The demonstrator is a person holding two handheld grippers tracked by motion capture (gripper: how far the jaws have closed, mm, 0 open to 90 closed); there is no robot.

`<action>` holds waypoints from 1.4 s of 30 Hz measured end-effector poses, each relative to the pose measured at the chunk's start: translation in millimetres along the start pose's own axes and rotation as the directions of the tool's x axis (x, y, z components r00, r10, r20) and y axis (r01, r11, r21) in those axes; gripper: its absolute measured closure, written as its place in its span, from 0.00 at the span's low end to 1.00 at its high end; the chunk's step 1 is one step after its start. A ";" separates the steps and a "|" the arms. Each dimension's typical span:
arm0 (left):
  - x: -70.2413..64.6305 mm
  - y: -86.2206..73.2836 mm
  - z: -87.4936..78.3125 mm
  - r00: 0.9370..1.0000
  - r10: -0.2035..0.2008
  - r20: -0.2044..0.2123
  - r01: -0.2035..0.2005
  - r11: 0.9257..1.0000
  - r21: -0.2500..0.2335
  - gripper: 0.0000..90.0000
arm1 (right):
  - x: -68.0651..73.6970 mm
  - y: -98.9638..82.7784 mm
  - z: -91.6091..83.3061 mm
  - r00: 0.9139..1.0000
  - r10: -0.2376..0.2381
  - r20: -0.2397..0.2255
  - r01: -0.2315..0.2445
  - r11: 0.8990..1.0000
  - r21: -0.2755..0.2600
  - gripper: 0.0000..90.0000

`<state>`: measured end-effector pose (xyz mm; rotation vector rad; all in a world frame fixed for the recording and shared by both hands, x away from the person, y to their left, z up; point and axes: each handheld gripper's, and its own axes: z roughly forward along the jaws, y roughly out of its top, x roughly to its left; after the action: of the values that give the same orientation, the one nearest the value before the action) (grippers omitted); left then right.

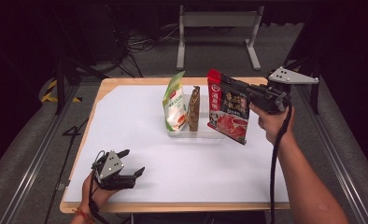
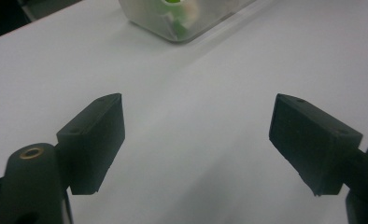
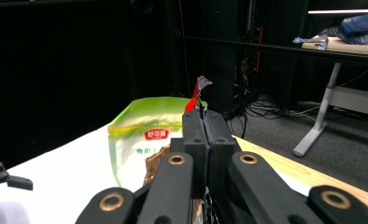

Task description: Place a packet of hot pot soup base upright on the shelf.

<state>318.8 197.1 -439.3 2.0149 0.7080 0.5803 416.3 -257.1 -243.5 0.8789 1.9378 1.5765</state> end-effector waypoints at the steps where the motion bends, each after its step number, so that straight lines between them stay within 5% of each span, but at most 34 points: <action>1: 0.5 -0.4 0.0 1.000 -0.003 -0.002 0.003 1.000 0.001 0.20 | -0.4 1.1 1.8 1.000 -0.008 0.014 0.008 1.000 0.003 0.99; 27: 4.8 -3.1 2.7 0.998 -0.058 0.015 0.058 0.998 -0.016 0.12 | -17.1 5.8 73.4 0.988 0.034 0.149 -0.039 0.999 0.034 0.99; 34: 5.5 -3.9 1.9 0.999 -0.052 0.015 0.052 0.999 -0.009 0.13 | -22.0 -3.5 86.2 0.987 0.076 0.139 -0.081 0.996 0.023 0.99; 42: 7.7 -4.7 0.8 0.998 -0.067 0.021 0.068 0.998 -0.018 0.13 | -23.3 -12.8 95.1 0.988 0.073 0.136 -0.075 0.997 0.011 0.99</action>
<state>323.7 203.8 -442.8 1.9690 0.7529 0.5243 498.1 -212.9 -276.9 1.0480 1.8440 1.5026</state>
